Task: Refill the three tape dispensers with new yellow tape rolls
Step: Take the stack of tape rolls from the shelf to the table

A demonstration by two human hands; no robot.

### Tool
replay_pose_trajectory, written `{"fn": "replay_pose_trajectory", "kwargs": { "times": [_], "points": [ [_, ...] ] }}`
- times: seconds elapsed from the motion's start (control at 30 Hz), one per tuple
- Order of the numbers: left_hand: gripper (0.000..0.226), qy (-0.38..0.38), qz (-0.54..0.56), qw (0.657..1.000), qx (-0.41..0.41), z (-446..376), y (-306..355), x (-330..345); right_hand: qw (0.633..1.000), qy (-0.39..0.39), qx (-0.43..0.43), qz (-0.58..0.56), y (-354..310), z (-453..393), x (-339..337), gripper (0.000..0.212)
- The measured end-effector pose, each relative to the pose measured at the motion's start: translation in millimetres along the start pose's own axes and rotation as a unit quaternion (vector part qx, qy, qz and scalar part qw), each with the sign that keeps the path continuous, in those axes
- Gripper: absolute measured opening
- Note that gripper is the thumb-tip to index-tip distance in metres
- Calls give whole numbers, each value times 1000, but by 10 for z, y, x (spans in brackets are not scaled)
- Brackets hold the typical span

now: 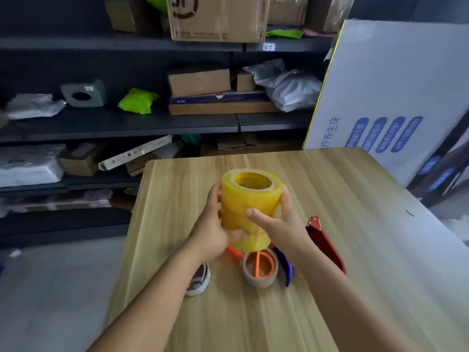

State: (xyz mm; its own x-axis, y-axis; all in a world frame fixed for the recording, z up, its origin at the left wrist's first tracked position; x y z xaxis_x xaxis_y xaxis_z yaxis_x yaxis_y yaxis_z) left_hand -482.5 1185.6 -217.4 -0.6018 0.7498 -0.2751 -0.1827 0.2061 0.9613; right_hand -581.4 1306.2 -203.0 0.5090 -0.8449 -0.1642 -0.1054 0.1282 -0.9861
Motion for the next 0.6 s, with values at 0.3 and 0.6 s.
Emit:
{"fn": "replay_pose_trajectory", "kwargs": {
  "times": [0.3, 0.6],
  "points": [
    [116, 31, -36, 996, -70, -819, -554, 118, 998, -58, 16, 29, 567, -982, 283, 78],
    [113, 60, -110, 982, -144, -1285, -1059, 202, 995, -72, 24, 71, 1128, -1478, 548, 94]
  ]
}}
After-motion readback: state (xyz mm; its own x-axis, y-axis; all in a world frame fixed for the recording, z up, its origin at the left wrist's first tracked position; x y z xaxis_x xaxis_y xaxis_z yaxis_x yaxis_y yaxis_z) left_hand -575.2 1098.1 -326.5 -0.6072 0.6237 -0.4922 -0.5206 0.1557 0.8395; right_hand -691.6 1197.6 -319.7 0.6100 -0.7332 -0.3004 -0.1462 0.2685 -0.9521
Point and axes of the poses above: each hand's wrist, its own z-axis away from the middle knuckle, its own x-axis out of the palm, y = z × x, the point moved 5 cm from there along -z, towards the middle knuckle, and after that the axes turned 9 degrees about y, right-handed, at the moved point
